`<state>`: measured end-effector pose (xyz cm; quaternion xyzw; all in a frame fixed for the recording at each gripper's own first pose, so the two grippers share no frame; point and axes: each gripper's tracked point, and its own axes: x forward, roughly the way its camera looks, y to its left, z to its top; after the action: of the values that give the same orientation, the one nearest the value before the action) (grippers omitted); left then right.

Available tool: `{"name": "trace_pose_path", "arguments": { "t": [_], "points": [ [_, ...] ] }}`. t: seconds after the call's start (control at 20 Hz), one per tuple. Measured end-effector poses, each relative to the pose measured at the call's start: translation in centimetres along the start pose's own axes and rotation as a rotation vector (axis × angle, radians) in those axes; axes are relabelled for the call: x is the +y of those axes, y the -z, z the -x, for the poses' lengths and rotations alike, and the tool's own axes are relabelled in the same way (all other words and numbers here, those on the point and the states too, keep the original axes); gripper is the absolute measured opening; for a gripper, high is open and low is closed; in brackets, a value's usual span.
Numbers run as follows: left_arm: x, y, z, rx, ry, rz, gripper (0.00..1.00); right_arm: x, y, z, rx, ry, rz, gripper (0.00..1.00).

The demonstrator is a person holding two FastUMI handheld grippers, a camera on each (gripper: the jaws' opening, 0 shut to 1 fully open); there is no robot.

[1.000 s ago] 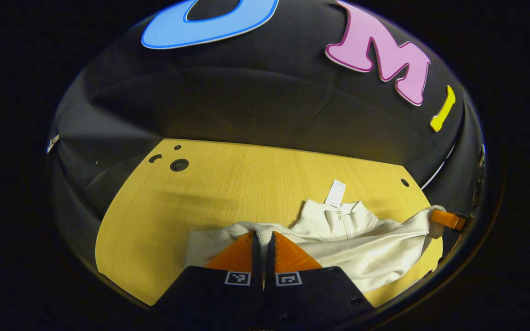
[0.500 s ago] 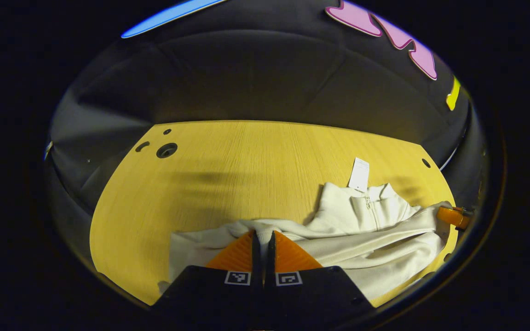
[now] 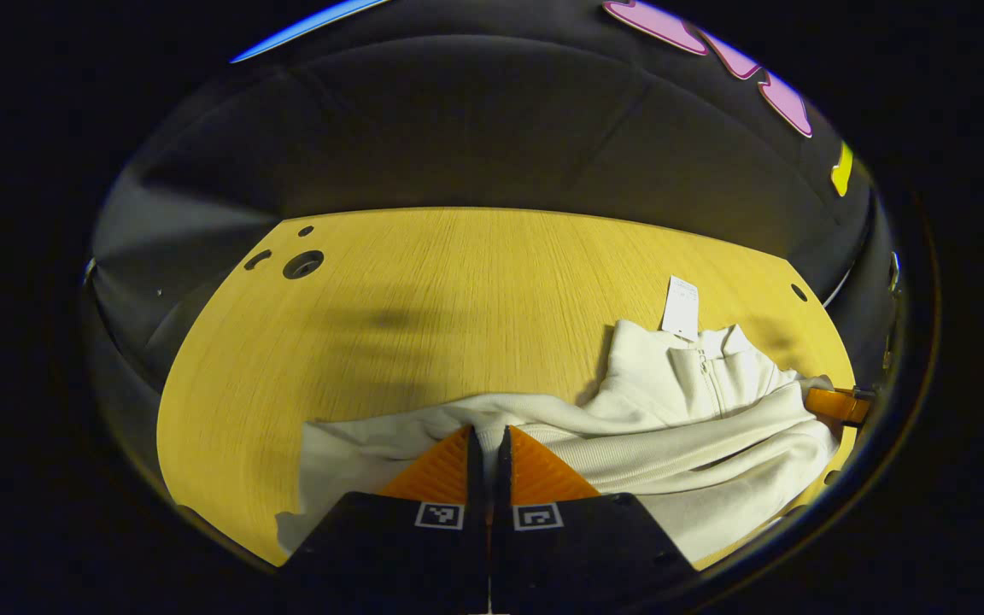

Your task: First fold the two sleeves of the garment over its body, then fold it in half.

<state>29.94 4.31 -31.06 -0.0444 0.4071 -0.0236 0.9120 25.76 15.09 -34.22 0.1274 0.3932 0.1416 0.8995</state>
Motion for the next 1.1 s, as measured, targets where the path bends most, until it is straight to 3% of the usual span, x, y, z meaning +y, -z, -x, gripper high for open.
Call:
{"name": "trace_pose_path", "arguments": {
  "t": [0.2,0.25,0.3,0.35,0.4,0.45,0.55,0.6,0.65,0.7,0.75,0.8,1.1],
  "points": [
    [0.3,-0.1,0.9,-0.011,0.022,0.047,0.20,0.3,-0.1,0.5,-0.005,0.007,0.036,0.19],
    [0.8,0.1,0.9,-0.004,0.009,0.041,0.29,0.5,0.0,0.6,0.002,0.002,0.034,0.16],
    [1.0,0.1,1.2,-0.001,0.001,0.034,0.36,0.4,0.1,0.9,0.007,0.008,0.035,0.30],
    [1.0,0.0,1.6,-0.001,-0.006,0.026,0.45,0.4,0.1,1.3,0.011,0.003,0.031,0.23],
    [1.1,-0.3,2.0,-0.011,-0.008,0.018,0.54,0.4,0.0,1.6,0.013,-0.001,0.031,0.41],
    [0.7,-0.5,2.4,-0.022,0.002,0.015,0.63,0.4,-0.3,2.1,0.005,0.003,0.036,0.39],
    [0.2,-1.0,3.5,-0.050,0.028,0.013,0.69,0.5,-1.1,3.3,-0.023,0.007,0.041,0.53],
    [0.1,-1.4,4.0,-0.065,0.026,0.010,0.76,0.6,-1.5,4.0,-0.035,0.004,0.040,0.72],
    [0.2,-1.5,4.6,-0.078,0.017,0.005,0.82,0.8,-1.8,4.7,-0.046,-0.001,0.038,0.74],
    [0.3,-1.7,5.2,-0.089,0.009,0.001,0.88,1.2,-2.2,5.7,-0.063,-0.007,0.037,0.94],
    [0.2,-1.6,6.0,-0.100,0.005,-0.001,0.86,1.6,-2.5,6.5,-0.080,-0.017,0.042,0.93],
    [0.1,-1.8,6.8,-0.113,0.006,0.000,0.92,2.0,-2.7,7.3,-0.094,-0.029,0.048,0.93],
    [-1.8,-2.5,13.9,-0.218,0.035,0.003,0.92,5.1,-3.7,12.7,-0.158,-0.131,0.033,0.93]
  ]
}}
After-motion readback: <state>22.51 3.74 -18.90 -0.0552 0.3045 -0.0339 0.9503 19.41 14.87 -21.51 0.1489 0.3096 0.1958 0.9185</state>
